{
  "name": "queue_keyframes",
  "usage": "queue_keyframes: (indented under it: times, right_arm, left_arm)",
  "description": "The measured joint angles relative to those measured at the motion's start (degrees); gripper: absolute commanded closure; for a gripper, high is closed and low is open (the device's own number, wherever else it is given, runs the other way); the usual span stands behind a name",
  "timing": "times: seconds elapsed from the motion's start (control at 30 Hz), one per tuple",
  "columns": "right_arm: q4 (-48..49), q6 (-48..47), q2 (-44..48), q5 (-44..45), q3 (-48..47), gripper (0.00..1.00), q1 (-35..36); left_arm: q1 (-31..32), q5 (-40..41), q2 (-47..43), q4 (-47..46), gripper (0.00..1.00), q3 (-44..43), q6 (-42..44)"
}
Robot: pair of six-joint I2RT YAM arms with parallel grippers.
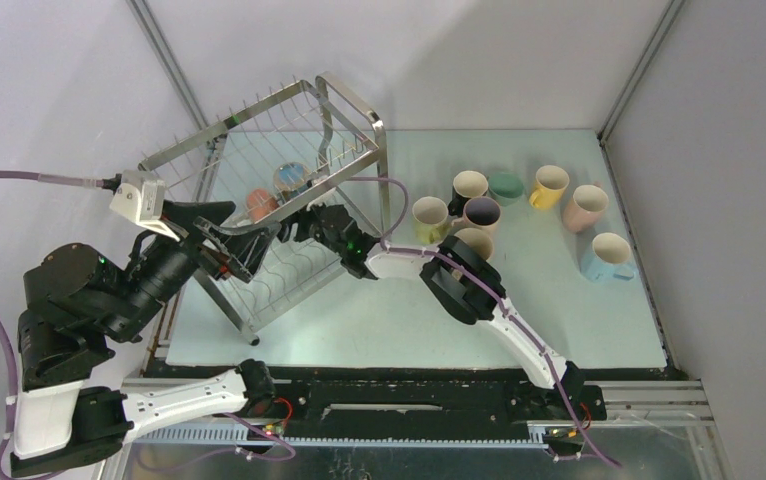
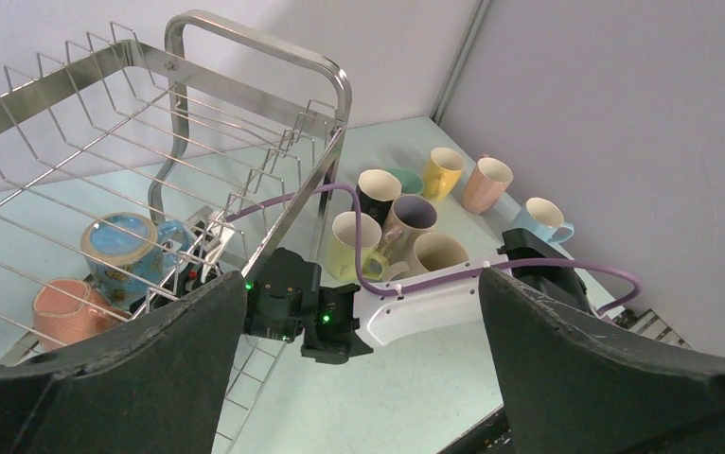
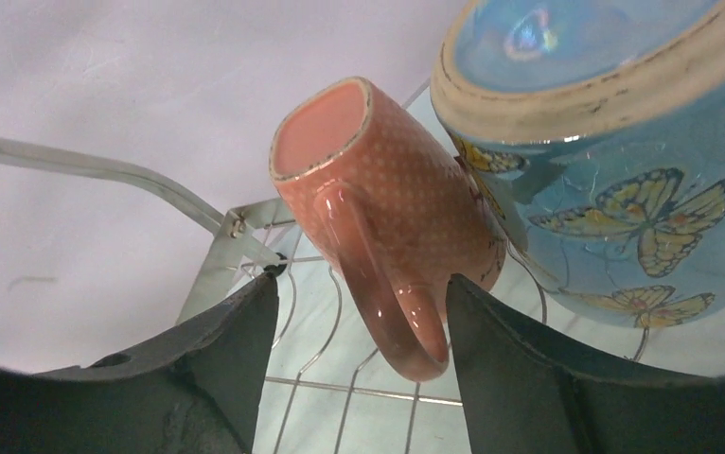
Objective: Unload the cups from the dish rack
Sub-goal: Unload the cup from the dish rack.
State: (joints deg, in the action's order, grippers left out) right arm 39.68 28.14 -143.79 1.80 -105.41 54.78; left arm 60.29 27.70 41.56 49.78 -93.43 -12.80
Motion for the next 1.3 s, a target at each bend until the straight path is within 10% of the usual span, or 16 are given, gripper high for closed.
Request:
queue_keyframes:
  times: [1.3]
  right_arm:
    - [-4.15, -1.07, -1.20, 1.14, -2.73, 0.58, 0.50]
  left_arm:
    - [0.00, -1.57, 0.52, -1.29, 0.00, 0.00, 0.35]
